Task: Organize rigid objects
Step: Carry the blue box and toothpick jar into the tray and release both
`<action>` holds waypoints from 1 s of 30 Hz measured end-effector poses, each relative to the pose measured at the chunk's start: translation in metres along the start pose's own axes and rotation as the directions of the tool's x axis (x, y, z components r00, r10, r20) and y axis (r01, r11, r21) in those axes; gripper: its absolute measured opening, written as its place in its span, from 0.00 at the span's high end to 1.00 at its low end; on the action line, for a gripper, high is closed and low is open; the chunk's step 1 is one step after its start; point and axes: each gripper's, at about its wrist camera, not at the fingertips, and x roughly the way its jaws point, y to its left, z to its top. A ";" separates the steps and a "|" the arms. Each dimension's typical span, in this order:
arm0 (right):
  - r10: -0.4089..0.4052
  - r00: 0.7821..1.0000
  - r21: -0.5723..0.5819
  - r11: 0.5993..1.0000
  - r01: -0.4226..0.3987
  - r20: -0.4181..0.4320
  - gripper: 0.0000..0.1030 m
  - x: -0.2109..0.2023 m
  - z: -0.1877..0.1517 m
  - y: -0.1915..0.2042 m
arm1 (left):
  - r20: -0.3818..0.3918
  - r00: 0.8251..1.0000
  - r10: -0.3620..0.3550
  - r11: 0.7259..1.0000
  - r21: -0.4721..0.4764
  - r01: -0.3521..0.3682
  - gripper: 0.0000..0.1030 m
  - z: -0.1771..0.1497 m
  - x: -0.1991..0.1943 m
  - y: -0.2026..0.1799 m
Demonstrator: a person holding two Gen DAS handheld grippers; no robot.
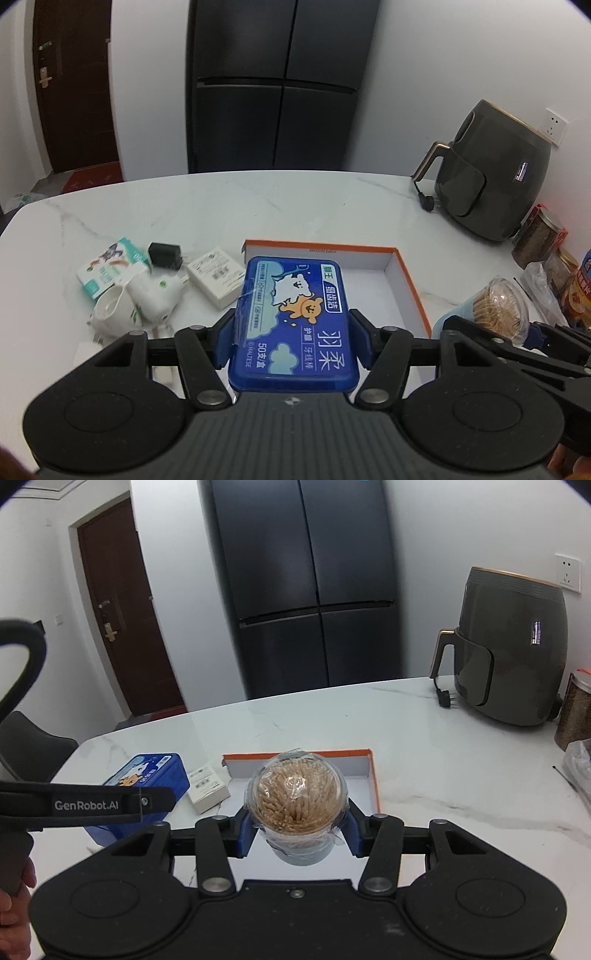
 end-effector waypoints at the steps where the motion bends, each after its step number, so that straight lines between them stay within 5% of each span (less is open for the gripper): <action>1: -0.010 1.000 0.003 1.000 0.010 -0.002 0.44 0.001 0.003 0.001 | -0.003 1.000 -0.007 1.000 0.002 0.007 0.39 0.002 0.001 0.001; 15: -0.099 0.995 0.023 0.995 0.098 0.020 0.44 0.028 0.051 0.009 | 0.019 0.999 -0.049 0.997 0.058 0.047 0.39 0.053 0.027 0.002; 30: -0.127 0.988 0.030 0.991 0.130 -0.089 0.44 0.082 0.054 0.008 | -0.084 0.995 -0.050 0.997 0.056 0.055 0.39 0.043 0.072 0.023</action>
